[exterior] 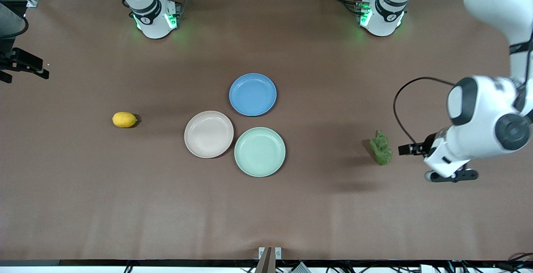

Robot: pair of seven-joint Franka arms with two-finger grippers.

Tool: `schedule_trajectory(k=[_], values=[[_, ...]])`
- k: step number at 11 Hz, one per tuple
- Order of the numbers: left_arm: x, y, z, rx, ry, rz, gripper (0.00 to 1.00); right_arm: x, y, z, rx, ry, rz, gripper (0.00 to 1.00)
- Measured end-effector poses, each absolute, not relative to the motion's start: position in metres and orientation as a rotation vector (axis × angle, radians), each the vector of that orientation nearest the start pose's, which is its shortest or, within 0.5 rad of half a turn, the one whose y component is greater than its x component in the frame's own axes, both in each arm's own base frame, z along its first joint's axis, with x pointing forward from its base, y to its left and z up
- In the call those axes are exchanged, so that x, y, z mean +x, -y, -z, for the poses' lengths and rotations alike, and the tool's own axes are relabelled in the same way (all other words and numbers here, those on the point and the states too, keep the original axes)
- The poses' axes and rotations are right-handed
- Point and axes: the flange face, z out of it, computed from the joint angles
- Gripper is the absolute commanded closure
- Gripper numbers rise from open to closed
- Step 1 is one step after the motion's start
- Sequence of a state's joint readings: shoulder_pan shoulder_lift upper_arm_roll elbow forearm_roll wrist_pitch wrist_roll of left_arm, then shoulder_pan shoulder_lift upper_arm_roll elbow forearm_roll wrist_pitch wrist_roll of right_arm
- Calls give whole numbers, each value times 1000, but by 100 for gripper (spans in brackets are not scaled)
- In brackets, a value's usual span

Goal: Place lemon and lettuce in plates
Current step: 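Move the left gripper toward the green lettuce leaf, then lower the left gripper and close it on the lettuce leaf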

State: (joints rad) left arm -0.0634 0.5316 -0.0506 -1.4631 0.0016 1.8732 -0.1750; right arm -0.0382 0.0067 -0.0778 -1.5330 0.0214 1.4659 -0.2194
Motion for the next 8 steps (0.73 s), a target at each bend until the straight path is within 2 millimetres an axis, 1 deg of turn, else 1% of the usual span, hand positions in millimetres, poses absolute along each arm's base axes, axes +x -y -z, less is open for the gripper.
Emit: schedule_trajectory(k=[2, 4, 7, 8], values=[[687, 84, -320, -3134, 154, -219, 0, 543, 55, -630, -3102, 178, -108, 0], [680, 98, -284, -3141, 158, -177, 0, 543, 57, -630, -3102, 174, -108, 0], [664, 101, -237, -3157, 156, -81, 0, 542, 60, -627, -3100, 164, -124, 0], [659, 100, -224, -3159, 160, -66, 0, 541, 62, -625, -3099, 157, -135, 0]])
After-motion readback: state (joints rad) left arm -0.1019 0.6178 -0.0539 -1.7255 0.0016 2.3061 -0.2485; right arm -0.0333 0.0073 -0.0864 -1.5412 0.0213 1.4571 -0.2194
